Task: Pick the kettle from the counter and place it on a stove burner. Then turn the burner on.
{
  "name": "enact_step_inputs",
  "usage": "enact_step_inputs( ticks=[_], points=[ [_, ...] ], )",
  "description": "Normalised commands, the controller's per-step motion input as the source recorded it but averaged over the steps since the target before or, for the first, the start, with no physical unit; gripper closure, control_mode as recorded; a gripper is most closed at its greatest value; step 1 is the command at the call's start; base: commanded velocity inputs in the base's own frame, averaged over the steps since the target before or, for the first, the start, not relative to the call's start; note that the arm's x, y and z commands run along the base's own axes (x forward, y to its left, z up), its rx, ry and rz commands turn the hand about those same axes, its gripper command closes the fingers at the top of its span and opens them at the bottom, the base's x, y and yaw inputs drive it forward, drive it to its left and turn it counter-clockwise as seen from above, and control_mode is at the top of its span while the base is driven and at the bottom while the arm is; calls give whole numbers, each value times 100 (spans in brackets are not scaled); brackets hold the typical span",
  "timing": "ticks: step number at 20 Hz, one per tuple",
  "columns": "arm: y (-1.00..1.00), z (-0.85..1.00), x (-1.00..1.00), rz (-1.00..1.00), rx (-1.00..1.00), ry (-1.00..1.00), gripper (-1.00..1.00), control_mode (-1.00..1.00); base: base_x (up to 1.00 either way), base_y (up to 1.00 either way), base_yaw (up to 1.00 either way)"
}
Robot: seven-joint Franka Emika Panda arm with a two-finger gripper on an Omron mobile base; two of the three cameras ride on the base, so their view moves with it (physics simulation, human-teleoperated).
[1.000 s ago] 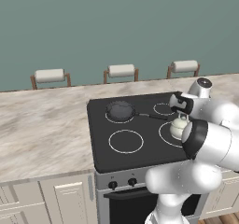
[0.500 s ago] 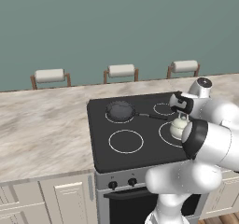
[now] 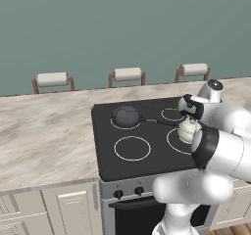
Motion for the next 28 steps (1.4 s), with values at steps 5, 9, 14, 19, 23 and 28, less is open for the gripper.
enact_step_inputs(
  ticks=[5, 9, 14, 19, 23, 28],
  points=[
    [4, 2, 0, 0, 0, -4, 100, -100, 0, 0, 0],
    [0, 0, 0, 0, 0, 0, 100, -100, 0, 0, 0],
    [0, -1, 0, 0, 0, 0, 100, -100, 0, 0, 0],
    [0, -12, 0, 0, -1, 0, 100, -100, 0, 0, 0],
    [0, -9, 0, 0, 0, 0, 100, -100, 0, 0, 0],
    [0, 0, 0, 0, 0, 0, -100, -100, 0, 0, 0]
  ],
)
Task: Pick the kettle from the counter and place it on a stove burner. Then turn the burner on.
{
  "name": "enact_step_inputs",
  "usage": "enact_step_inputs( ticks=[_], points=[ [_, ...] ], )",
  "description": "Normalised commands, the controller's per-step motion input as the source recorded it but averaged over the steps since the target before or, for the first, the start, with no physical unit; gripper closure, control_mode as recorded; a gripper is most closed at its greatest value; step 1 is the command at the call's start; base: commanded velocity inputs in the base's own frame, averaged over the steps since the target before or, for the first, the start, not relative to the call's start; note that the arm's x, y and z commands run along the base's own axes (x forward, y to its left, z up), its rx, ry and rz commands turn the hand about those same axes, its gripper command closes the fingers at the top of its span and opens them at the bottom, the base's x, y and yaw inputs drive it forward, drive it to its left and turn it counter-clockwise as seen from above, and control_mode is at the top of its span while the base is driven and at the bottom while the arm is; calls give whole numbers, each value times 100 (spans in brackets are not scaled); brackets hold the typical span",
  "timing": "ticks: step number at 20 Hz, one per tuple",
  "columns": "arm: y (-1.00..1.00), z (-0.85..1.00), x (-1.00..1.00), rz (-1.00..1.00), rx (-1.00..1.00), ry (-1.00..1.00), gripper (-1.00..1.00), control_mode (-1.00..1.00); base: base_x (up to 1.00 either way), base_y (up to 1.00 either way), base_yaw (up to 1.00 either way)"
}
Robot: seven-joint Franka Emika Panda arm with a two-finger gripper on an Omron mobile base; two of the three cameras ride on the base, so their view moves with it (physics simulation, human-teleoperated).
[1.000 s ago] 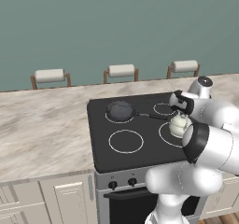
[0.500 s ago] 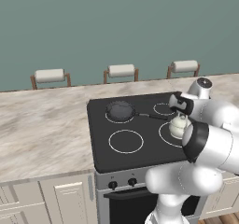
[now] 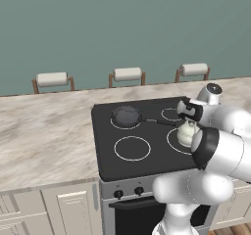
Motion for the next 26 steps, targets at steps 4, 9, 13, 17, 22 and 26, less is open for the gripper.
enact_step_inputs(
  ticks=[4, 9, 13, 17, 22, 26],
  points=[
    [0, 0, 0, 0, 0, -1, -100, -100, 0, 0, 0],
    [0, 19, 0, 0, 0, 0, -100, -100, 0, 0, 0],
    [0, 40, 0, 0, 0, -1, -100, -100, 0, 0, 0],
    [2, 30, -47, 0, 0, -7, -100, -100, 0, 0, 0],
    [9, 11, -77, 0, -2, -15, -100, -100, 0, 0, 0],
    [12, 25, -47, 0, -6, -41, -100, -100, 0, 0, 0]
  ],
)
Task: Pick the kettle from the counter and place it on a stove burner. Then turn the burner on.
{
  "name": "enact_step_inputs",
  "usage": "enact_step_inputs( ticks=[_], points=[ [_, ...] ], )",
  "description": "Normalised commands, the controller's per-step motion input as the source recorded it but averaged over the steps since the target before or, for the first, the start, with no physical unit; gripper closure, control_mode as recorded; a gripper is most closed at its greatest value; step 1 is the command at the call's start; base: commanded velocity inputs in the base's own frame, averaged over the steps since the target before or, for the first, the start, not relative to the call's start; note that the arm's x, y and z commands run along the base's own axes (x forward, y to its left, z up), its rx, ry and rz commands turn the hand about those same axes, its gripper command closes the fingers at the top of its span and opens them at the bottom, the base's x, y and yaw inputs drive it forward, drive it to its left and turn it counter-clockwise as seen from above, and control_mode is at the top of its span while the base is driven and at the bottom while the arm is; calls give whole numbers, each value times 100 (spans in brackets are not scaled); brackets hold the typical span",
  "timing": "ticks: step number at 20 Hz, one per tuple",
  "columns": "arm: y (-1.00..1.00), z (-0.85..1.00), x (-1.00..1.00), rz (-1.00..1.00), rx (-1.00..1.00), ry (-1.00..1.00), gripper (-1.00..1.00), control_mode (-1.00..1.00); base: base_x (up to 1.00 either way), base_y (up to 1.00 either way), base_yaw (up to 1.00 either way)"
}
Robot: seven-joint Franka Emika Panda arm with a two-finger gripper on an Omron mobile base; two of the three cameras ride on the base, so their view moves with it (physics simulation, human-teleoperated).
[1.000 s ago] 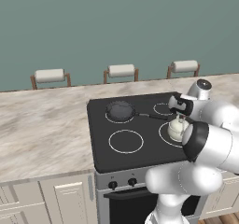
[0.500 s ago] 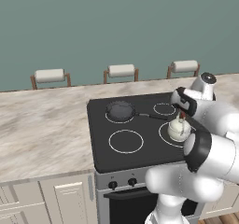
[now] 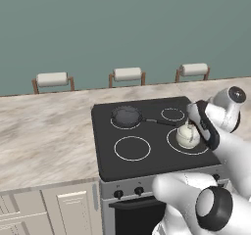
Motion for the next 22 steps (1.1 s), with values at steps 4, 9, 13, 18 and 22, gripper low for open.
enact_step_inputs(
  ticks=[4, 9, 13, 18, 22],
  points=[
    [6, 10, -15, 0, -2, -29, -100, -100, 0, 0, 0],
    [0, 0, 0, 0, 0, 0, -100, -100, 0, 0, 0],
    [0, 0, 0, 0, 0, 0, -100, -100, 0, 0, 0],
    [0, 0, 0, 0, 0, 0, -100, -100, 0, 0, 0],
    [0, 0, -10, 0, 0, 0, -100, -100, 0, 0, 0]
  ],
)
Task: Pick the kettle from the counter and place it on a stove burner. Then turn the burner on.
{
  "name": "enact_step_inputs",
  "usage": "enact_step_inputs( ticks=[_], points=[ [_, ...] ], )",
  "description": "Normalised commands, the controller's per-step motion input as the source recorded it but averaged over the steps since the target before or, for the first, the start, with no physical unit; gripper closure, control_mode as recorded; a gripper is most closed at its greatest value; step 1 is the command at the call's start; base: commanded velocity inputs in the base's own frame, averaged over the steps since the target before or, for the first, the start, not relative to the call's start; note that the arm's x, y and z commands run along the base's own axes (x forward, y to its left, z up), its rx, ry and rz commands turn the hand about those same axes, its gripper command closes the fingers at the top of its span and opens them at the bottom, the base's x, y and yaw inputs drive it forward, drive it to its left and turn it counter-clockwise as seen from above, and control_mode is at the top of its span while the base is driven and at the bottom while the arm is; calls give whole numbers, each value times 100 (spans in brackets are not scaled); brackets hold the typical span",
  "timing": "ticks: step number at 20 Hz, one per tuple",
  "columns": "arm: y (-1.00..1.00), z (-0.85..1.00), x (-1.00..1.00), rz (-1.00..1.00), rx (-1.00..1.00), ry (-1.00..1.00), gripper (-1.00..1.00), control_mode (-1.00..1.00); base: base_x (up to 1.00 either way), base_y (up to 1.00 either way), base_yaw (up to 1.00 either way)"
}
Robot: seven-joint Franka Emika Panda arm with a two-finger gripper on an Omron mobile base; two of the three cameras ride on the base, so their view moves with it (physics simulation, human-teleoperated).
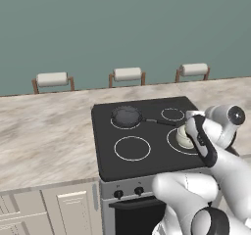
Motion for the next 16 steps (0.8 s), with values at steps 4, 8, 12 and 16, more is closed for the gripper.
enact_step_inputs(
  ticks=[4, 8, 12, 16],
  points=[
    [1, -1, -20, 0, 0, 0, -100, 100, -22, 4, 0],
    [0, 0, 0, 0, 0, 0, -100, 100, -40, 19, 0],
    [0, 0, 0, 0, 0, 0, -100, 100, -8, 33, 0],
    [0, 0, 0, 0, 0, 0, -100, 100, 0, 62, 0]
  ],
)
